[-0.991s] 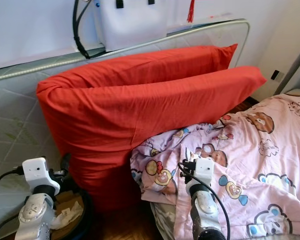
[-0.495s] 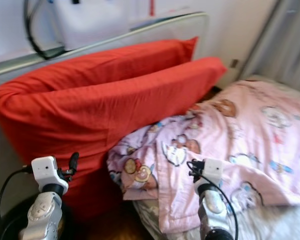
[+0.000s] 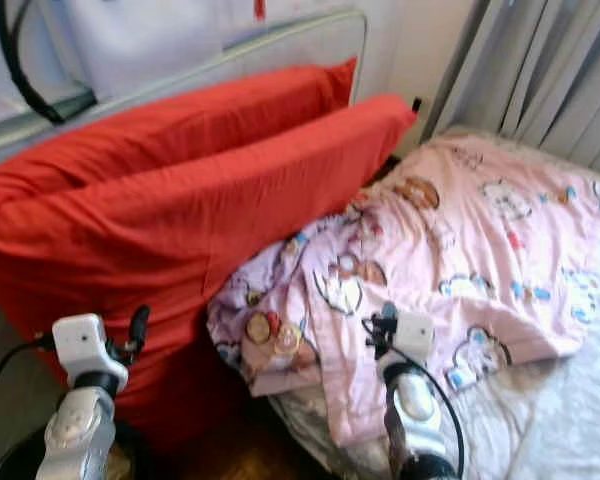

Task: Clean up the room

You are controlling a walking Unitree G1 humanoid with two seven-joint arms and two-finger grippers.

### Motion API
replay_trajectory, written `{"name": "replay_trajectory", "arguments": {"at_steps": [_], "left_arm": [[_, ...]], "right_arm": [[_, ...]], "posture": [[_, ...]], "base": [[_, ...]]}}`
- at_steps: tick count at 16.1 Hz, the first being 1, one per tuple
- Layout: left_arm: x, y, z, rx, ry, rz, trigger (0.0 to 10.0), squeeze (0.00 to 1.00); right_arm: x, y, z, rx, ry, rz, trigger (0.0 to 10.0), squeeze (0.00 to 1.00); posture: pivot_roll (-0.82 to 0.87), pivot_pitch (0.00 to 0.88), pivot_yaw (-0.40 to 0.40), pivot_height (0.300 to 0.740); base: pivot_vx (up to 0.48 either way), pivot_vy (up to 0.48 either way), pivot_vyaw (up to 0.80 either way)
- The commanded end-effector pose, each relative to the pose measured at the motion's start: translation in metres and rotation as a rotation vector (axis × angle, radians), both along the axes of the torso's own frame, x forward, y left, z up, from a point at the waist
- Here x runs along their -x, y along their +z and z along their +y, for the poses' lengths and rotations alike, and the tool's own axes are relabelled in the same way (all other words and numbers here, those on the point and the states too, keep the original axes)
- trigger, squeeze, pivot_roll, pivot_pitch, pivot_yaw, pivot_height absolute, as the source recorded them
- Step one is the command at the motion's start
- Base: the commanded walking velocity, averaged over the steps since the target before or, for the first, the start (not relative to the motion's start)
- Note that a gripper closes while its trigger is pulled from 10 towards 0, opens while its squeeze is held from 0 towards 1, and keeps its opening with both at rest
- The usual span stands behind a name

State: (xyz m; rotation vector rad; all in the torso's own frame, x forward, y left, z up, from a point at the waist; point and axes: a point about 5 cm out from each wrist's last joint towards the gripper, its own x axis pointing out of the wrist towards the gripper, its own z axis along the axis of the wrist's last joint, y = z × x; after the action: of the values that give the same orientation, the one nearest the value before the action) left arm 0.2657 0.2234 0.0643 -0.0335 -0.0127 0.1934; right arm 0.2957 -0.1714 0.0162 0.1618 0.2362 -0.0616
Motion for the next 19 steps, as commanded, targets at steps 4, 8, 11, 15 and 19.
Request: {"name": "replay_trajectory", "arguments": {"at_steps": [4, 8, 11, 15, 19], "left_arm": [[-0.002, 0.009, -0.005, 0.003, -0.014, -0.033, 10.0, 0.0], [-0.002, 0.009, -0.012, 0.012, -0.022, -0.032, 10.0, 0.0], [-0.001, 0.01, -0.011, 0.012, -0.024, -0.028, 10.0, 0.0], [0.001, 0.011, -0.009, 0.006, -0.025, -0.02, 10.0, 0.0], [0.003, 0.012, -0.009, 0.003, -0.028, -0.017, 10.0, 0.0]], "right_arm": [[0.002, 0.002, -0.006, 0.027, 0.001, -0.023, 10.0, 0.0], [0.0, 0.003, -0.007, 0.054, 0.016, -0.017, 10.0, 0.0], [0.002, 0.0, -0.002, 0.055, 0.036, 0.0, 10.0, 0.0], [0.006, -0.003, 0.006, 0.039, 0.051, -0.01, 10.0, 0.0], [0.007, -0.006, 0.009, 0.041, 0.065, 0.025, 10.0, 0.0]], "posture": [[0.03, 0.064, -0.039, 0.74], [0.02, 0.065, -0.038, 0.74], [0.03, 0.069, -0.033, 0.725], [0.04, 0.077, -0.023, 0.72], [0.04, 0.083, -0.015, 0.72]], "base": [[0.0, 0.0, 0.0], [0.0, 0.0, 0.0], [0.0, 0.0, 0.0], [0.0, 0.0, 0.0], [0.0, 0.0, 0.0]]}}
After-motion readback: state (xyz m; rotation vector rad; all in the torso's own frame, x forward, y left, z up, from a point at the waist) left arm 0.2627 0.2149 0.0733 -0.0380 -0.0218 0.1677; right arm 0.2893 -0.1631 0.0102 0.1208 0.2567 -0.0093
